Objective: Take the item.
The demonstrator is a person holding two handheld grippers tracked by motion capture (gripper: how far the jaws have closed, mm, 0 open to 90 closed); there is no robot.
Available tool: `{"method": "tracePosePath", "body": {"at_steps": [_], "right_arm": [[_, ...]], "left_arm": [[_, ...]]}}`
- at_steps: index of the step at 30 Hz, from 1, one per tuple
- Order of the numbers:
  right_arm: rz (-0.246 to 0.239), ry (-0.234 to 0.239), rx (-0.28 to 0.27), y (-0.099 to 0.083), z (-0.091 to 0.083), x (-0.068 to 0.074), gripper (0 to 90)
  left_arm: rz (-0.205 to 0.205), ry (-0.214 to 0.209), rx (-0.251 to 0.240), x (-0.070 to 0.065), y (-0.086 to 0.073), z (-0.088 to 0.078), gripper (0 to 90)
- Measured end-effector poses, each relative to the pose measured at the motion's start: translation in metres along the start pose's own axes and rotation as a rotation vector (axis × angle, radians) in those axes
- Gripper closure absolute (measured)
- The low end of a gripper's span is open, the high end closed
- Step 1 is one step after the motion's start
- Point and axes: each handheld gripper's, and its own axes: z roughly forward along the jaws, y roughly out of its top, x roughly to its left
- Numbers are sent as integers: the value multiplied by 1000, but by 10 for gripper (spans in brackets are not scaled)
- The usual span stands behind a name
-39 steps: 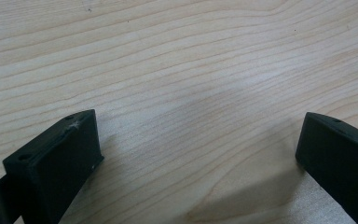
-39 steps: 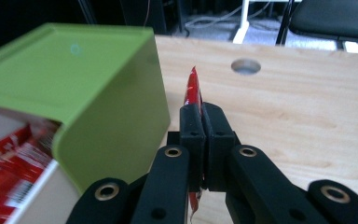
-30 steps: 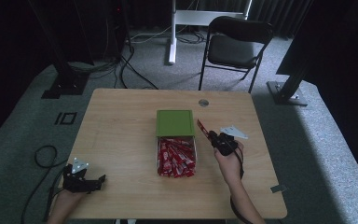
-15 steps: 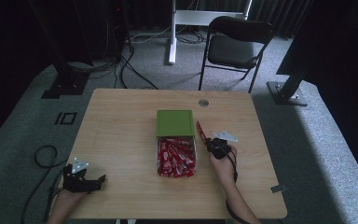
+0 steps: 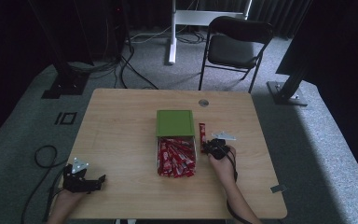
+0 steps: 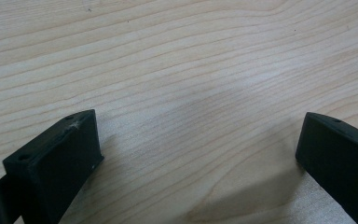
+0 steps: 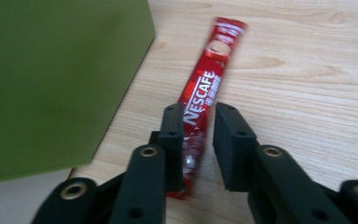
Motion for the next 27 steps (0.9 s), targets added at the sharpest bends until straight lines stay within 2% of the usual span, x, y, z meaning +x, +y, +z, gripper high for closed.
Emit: {"method": "tracePosePath", "body": {"at_steps": [10, 13, 20, 27], "right_arm": [[14, -25, -51, 3, -11, -8, 534], [13, -43, -61, 2, -16, -16, 461], [35, -78, -68, -2, -28, -31, 401], [54, -93, -58, -7, -39, -45, 340]], "left_arm": [[0, 0, 0, 0, 0, 0, 6], [0, 0, 0, 0, 0, 0, 6], [0, 0, 0, 0, 0, 0, 6], [0, 0, 0, 0, 0, 0, 6]]}}
